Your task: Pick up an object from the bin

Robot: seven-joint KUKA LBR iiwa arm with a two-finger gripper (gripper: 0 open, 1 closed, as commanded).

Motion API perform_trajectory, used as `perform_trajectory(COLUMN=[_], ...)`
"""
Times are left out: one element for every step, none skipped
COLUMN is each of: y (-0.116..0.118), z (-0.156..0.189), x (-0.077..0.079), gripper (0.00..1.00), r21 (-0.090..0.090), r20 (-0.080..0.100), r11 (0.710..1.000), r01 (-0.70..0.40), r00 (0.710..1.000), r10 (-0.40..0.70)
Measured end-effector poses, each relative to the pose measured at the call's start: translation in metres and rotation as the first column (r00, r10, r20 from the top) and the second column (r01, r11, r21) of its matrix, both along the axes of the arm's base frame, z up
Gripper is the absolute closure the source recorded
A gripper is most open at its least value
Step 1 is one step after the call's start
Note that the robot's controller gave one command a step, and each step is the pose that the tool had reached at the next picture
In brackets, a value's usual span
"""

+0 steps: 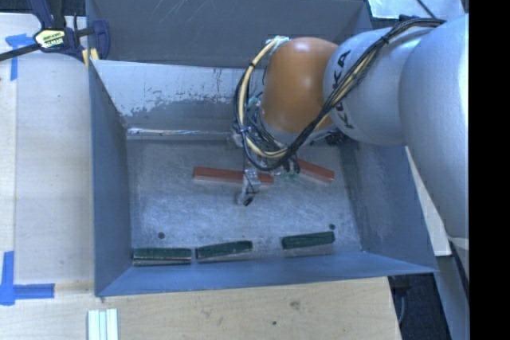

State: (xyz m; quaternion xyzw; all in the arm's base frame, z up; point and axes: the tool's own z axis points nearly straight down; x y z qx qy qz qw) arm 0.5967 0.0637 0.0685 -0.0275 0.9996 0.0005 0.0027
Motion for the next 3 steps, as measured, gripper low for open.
perform_trajectory(y=[0.0,0.0,0.0], z=[0.002,0.084,0.118], x=[0.001,0.005,0.006], gripper=[1.0,1.0,1.0], r21=[0.001,0.0,0.0], r20=[0.004,0.007,0.003], r11=[1.0,1.0,1.0], r01=[0.0,0.002,0.005], r00=[1.0,1.0,1.0], r10=[0.0,-0.002,-0.005])
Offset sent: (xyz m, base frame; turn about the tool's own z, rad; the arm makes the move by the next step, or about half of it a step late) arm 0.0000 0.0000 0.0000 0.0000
